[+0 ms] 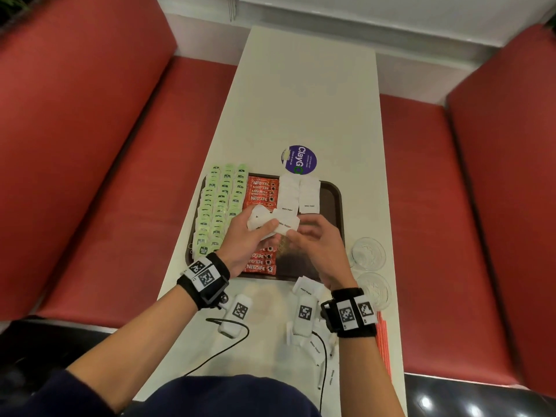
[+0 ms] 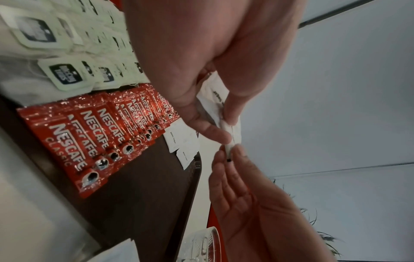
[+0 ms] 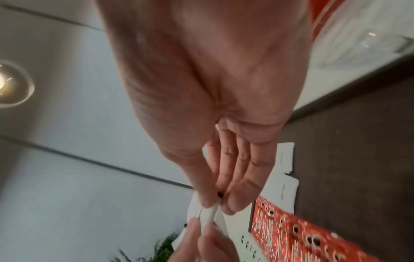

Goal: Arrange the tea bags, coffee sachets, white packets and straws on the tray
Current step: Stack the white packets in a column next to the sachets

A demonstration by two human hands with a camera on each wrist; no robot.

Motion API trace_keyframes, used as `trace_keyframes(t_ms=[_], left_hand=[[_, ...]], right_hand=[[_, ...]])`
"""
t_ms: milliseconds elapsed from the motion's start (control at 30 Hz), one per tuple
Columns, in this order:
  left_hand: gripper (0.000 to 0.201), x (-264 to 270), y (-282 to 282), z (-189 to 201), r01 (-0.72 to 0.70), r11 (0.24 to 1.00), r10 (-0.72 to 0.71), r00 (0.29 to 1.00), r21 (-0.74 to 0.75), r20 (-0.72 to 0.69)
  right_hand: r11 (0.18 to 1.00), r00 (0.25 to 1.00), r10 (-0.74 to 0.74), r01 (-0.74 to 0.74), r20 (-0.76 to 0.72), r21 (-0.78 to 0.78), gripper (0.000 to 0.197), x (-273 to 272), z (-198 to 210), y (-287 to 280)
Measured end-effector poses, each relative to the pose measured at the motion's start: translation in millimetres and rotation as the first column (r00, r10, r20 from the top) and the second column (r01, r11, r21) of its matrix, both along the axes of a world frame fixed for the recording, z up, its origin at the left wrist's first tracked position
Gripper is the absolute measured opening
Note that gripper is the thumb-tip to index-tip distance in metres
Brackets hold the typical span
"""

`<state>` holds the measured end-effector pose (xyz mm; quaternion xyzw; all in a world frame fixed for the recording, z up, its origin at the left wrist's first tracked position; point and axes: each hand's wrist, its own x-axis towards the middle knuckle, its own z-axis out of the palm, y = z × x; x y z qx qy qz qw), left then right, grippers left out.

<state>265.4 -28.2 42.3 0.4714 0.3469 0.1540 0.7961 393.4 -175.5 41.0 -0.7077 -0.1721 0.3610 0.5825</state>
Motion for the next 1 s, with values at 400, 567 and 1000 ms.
trace_keyframes(t_ms=[400, 567, 1000], left_hand=[[0.042, 6.3, -3.8, -5.6, -0.06, 0.987, 0.059, 0.998, -0.148, -0.014], [0.038, -0.2, 1.6, -8.5, -0.034, 0.981, 0.029, 0.999, -0.192, -0.029], [0.038, -5.8, 9.6, -11.9, -0.05, 0.987, 0.036, 0.995, -0.152, -0.093]], right_hand=[[0.903, 0.901, -0.424, 0.428, -0.093, 0.029, 0.018, 45.2, -41.1, 9.8], [0.857, 0.867, -0.466, 0.492, 0.177, -0.151, 0.018, 82.0, -65.8, 27.2], [0.834, 0.909, -0.142, 0.323, 0.393, -0.446, 0.018, 96.3, -106.7, 55.0]])
